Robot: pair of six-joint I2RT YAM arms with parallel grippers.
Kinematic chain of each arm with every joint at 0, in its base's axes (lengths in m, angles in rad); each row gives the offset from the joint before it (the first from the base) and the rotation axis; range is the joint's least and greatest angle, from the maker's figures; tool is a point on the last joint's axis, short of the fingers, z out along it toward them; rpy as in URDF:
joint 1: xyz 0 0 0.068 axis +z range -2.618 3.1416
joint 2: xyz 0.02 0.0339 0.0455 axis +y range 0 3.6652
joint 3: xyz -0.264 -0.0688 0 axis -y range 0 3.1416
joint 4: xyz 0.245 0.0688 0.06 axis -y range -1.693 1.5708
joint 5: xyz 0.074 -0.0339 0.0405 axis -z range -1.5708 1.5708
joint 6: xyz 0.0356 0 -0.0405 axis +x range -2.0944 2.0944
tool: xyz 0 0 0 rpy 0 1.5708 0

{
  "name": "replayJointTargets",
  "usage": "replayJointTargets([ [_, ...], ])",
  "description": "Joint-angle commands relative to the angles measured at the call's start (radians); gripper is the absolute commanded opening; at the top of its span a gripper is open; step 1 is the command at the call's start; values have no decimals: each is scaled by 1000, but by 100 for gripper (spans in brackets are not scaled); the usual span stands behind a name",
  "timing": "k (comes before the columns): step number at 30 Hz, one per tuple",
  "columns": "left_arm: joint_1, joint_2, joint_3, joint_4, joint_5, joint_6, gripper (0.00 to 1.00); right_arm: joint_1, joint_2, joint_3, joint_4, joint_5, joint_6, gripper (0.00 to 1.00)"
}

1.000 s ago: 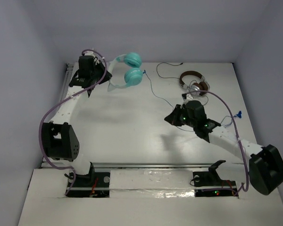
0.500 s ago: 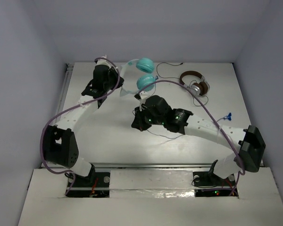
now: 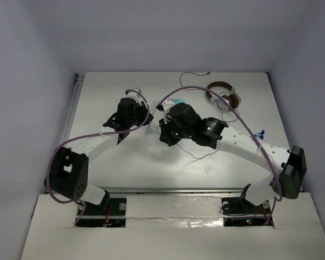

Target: Wrap the headphones

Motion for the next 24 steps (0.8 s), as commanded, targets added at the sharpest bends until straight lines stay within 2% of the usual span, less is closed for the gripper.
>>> replayJointTargets([
  [1,-11,-80,-31,147,96,-5,0,-56,-49,56,-52,49,-53,0],
  [4,-37,-80,-39,113,129,30,0,-90,-59,68,-81,61,-67,0],
  [9,-83,-111,-42,27,68,71,0,-153,-66,123,-128,95,-90,0],
  [15,-150,-109,-19,-39,63,114,0,-153,-36,174,-177,205,-113,0],
  [20,-150,-109,-19,-40,137,128,0,-162,-40,158,-173,297,-118,0],
  [24,-150,-124,-10,-45,116,113,0,-162,-59,131,-156,360,-110,0],
])
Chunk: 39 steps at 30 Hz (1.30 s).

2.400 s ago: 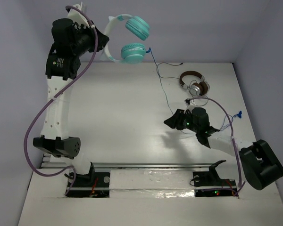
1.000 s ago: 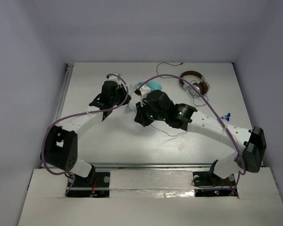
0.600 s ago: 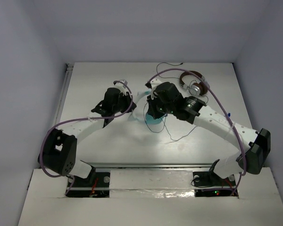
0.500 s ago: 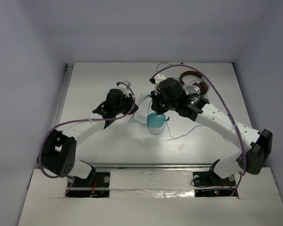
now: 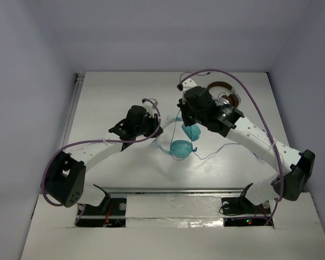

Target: Wrap the headphones

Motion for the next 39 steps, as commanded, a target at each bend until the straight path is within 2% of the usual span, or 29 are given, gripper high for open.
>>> replayJointTargets([
  [1,-1,-63,42,51,19,-22,0,-5,-32,-5,18,88,-7,0],
  [5,-1,-76,74,20,37,-14,0,-5,-77,-34,33,169,16,0],
  [7,-1,-86,87,3,4,-10,0,-5,-95,-36,17,191,17,0],
  [13,-1,-133,111,-15,2,16,0,-5,-120,-71,-16,183,52,0],
  [16,-1,-106,149,-66,95,52,0,-5,-127,-91,-19,224,59,0],
  [17,-1,-101,148,-52,167,56,0,-5,-128,-95,-22,244,59,0],
  [21,-1,-84,140,-45,306,67,0,-5,-131,-111,-2,313,62,2],
  [26,10,-99,146,-31,366,70,0,-5,-137,-126,38,358,57,9],
  [30,36,-141,159,-29,376,61,0,-23,-160,-166,81,281,62,12],
  [31,45,-148,157,-29,381,58,0,-41,-175,-181,125,219,63,15],
  [34,70,-173,156,-32,400,50,0,-87,-203,-244,197,133,82,14],
  [37,101,-205,177,-90,301,59,0,-109,-253,-317,353,-39,112,13],
  [39,124,-228,183,-89,324,55,0,-118,-295,-367,436,-107,131,12],
])
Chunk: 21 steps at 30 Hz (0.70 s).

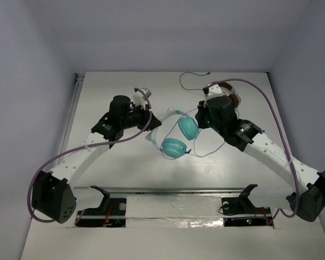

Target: Wrap the headphones

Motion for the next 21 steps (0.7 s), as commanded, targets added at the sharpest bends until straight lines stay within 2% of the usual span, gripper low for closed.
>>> replayJointTargets([
  [1,39,-78,86,43,25,-25,0,-7,-64,-63,242,-194,48,12],
  [5,57,-99,112,34,63,-18,0,-7,-68,-152,395,-326,71,11],
  [10,89,-113,124,81,132,-84,0,-18,-61,-244,608,-502,96,13],
  [16,128,-128,198,71,138,-127,0,-37,-15,-393,889,-608,157,16],
  [21,158,-141,284,-3,63,-123,0,-47,50,-439,966,-670,188,17],
])
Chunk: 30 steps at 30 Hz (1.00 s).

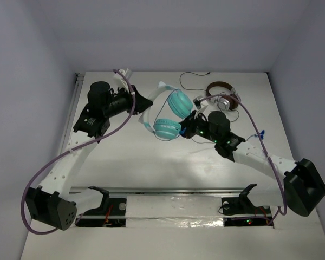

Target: Wrap the headphones

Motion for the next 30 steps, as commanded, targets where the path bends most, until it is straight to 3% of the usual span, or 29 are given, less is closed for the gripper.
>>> replayJointTargets([
  [1,18,-62,106,39,-10,-48,0,-10,21,-35,176,-75,38,22],
  [18,100,0,350,-37,-120,-83,0,-10,89,-176,288,-166,107,34],
  [30,202,73,399,56,-124,-183,0,-10,66,-246,176,-143,121,39],
])
